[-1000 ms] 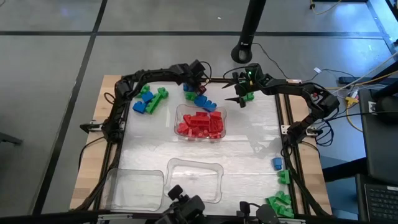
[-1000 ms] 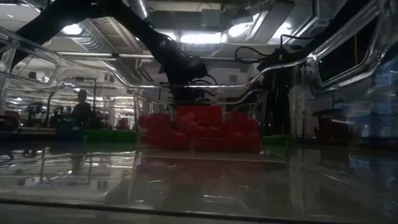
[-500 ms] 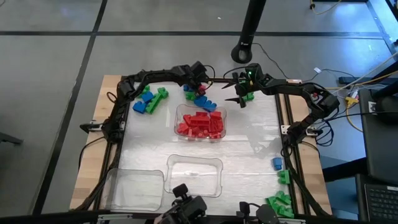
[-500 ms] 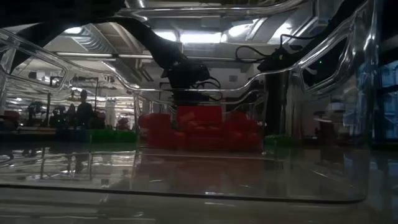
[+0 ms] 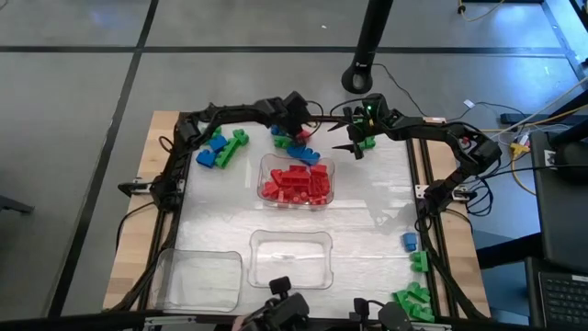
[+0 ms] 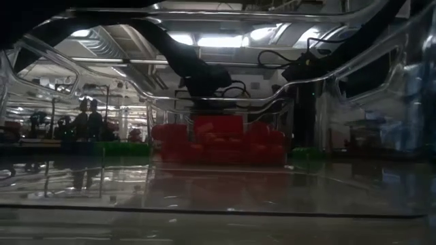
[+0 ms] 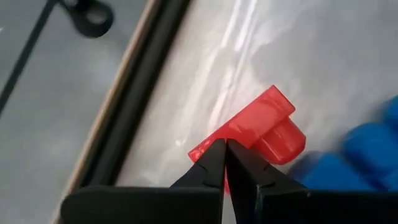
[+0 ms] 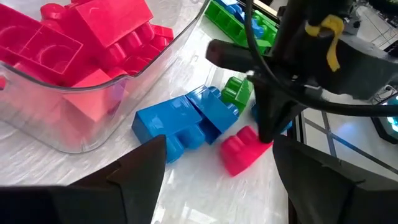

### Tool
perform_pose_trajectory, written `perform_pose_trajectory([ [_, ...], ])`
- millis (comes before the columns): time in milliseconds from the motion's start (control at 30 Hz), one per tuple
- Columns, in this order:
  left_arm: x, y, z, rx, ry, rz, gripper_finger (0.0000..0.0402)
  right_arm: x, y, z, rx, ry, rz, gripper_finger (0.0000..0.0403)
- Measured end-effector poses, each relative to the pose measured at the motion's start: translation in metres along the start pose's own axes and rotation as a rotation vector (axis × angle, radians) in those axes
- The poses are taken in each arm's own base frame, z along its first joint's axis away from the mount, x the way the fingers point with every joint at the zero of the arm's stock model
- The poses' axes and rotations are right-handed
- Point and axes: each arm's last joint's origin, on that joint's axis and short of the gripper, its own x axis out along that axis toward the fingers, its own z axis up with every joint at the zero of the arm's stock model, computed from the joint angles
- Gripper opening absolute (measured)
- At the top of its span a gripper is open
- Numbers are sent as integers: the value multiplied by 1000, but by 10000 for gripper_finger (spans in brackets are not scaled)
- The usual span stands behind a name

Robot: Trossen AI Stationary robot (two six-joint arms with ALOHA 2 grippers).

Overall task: Sort blocks
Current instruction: Put the red game piece into the top right transparent bin

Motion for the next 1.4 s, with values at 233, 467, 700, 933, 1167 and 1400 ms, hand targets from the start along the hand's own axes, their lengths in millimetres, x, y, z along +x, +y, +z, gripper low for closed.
perform_pose_trajectory([
  [233,0,-17,12,54,-118,-117,3,0,0,0,0,0,0,294],
  [467,-7,-31,19,115,-133,-83,3,0,0,0,0,0,0,294],
  [700,-27,-14,9,41,35,93,3,0,0,0,18,1,1,294],
  [933,-2,-10,-9,49,130,81,3,0,0,0,20,1,2,294],
  [1167,6,-22,0,147,53,67,3,0,0,0,21,1,2,294],
  [1400,10,-27,1,252,14,-4,3,0,0,0,21,2,2,294],
])
